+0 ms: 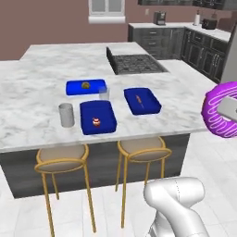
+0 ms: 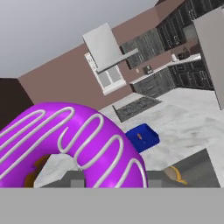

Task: Take the cupcake and donut from the fridge and place them on the empty tray on the dining counter.

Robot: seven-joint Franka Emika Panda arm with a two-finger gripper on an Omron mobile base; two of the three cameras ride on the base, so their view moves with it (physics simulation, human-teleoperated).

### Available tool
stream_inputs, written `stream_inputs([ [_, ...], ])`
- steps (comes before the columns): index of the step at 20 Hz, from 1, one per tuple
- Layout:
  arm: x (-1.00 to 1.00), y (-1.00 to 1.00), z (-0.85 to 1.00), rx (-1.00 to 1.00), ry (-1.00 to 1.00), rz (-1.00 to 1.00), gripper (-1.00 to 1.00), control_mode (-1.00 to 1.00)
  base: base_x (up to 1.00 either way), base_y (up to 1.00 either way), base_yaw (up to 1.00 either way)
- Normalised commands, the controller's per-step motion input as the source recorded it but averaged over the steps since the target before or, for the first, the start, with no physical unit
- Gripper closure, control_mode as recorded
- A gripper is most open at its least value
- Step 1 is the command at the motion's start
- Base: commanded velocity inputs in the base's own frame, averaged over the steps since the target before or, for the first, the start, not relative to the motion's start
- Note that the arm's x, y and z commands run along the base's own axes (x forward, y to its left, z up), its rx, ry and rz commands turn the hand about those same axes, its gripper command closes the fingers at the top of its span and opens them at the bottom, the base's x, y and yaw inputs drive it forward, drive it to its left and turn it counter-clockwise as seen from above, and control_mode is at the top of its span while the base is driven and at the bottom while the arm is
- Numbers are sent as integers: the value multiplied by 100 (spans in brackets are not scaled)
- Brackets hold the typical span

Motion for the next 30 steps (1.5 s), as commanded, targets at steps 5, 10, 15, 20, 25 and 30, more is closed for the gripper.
stream_inputs([
  [5, 0, 0, 0, 0, 0, 0, 100, 100, 54, 81, -4],
  [10, 0, 0, 0, 0, 0, 0, 100, 100, 88, 85, 0],
  [15, 0, 0, 0, 0, 0, 0, 100, 100, 60, 11, 2],
  [20, 0, 0, 0, 0, 0, 0, 100, 100, 22, -94, 20],
  [25, 0, 0, 0, 0, 0, 0, 100, 100, 10, -96, 35],
  [30, 0, 0, 0, 0, 0, 0, 100, 100, 7, -95, 32],
])
